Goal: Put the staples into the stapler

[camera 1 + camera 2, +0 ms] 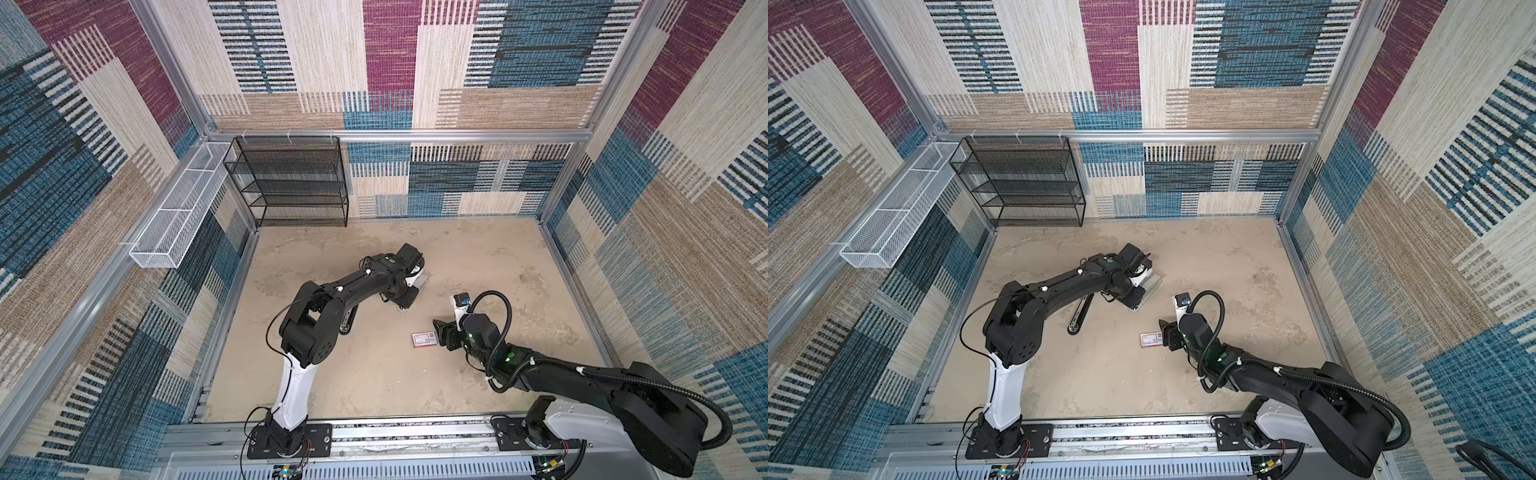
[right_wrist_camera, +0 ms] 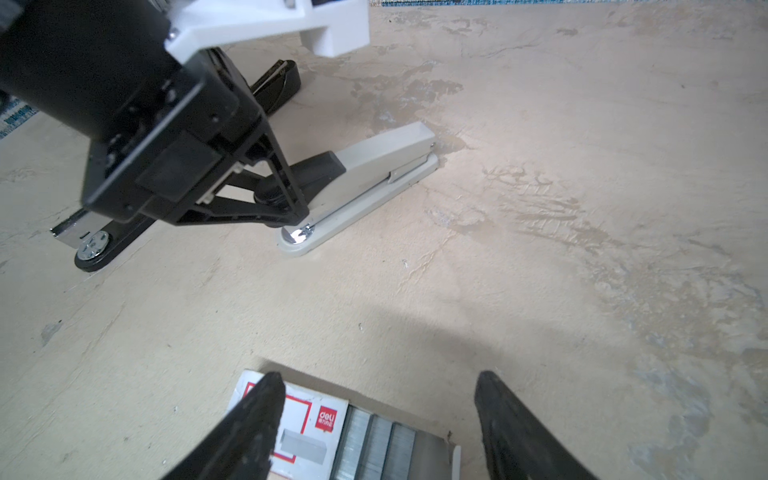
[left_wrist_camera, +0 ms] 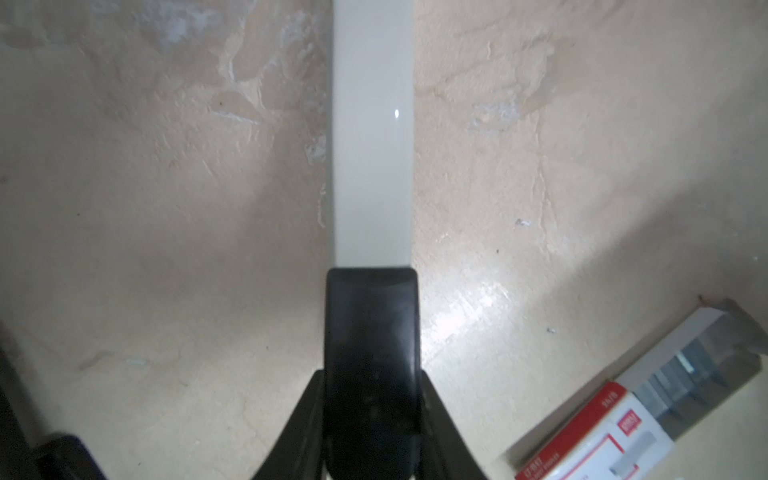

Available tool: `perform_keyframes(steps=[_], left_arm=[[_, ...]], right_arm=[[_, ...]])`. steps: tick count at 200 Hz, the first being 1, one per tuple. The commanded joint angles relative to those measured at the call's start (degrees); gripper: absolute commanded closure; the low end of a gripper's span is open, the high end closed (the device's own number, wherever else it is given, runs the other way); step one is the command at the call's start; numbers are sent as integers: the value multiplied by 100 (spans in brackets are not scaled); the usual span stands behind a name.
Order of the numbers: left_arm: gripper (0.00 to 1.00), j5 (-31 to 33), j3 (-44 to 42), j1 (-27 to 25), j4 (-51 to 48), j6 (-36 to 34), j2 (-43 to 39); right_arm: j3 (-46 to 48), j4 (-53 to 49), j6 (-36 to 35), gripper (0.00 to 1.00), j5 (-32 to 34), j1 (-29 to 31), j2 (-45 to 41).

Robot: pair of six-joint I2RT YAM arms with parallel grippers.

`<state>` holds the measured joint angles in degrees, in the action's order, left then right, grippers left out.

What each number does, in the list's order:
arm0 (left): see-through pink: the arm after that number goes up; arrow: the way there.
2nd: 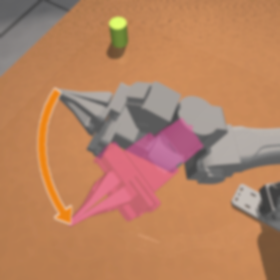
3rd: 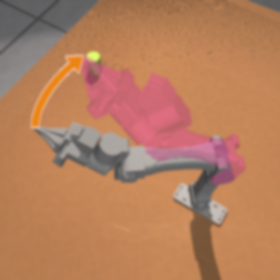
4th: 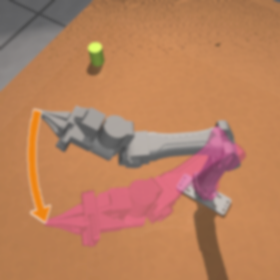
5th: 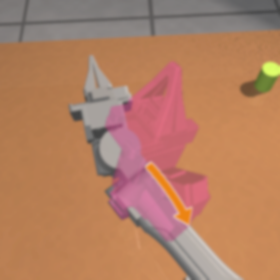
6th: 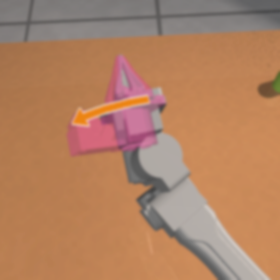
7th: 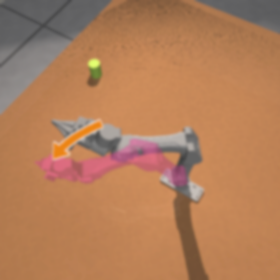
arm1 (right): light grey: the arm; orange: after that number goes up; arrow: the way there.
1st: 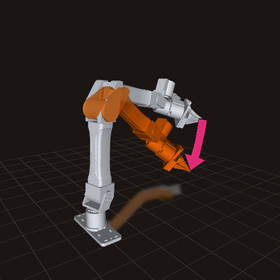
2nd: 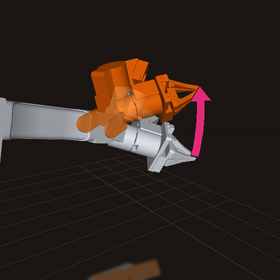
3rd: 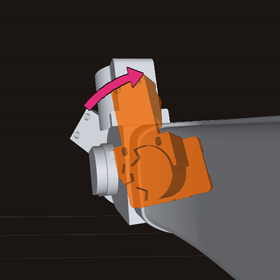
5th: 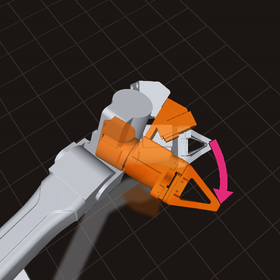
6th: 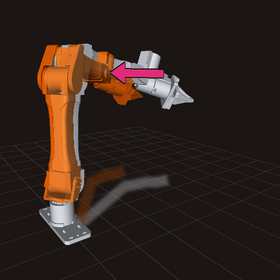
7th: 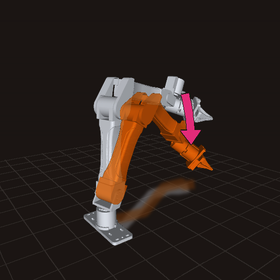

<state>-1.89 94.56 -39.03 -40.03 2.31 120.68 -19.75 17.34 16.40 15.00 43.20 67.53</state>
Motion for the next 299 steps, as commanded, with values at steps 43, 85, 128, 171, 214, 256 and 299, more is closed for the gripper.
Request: perform_keyframes(steps=[43, 85, 128, 171, 214, 256, 299], left_arm=[[90, -39, 764, 18, -269, 549, 509], [65, -80, 1692, 18, -313, 923, 982], [53, 200, 1203, 48, 95, 927, 296], [49, 780, -319, 307, 665, 983, -1074], [44, 1394, -1559, 1033, 769, 1122, -1731], [44, 1750, -1813, 1389, 796, 1031, -1445], [49, 1600, -1672, 1461, 795, 971, -983]], right_arm=[[41, 218, 65, 24, 48, 6, -38], [89, 199, 102, 24, 85, 2, -141], [147, 208, 132, 24, 69, -2, -249], [35, 167, 108, 24, -34, 0, -153], [-83, 219, 86, 24, -191, 1, -33], [-205, 237, 88, 25, -291, 2, 120], [-179, 132, 72, 25, -234, -3, 27]])
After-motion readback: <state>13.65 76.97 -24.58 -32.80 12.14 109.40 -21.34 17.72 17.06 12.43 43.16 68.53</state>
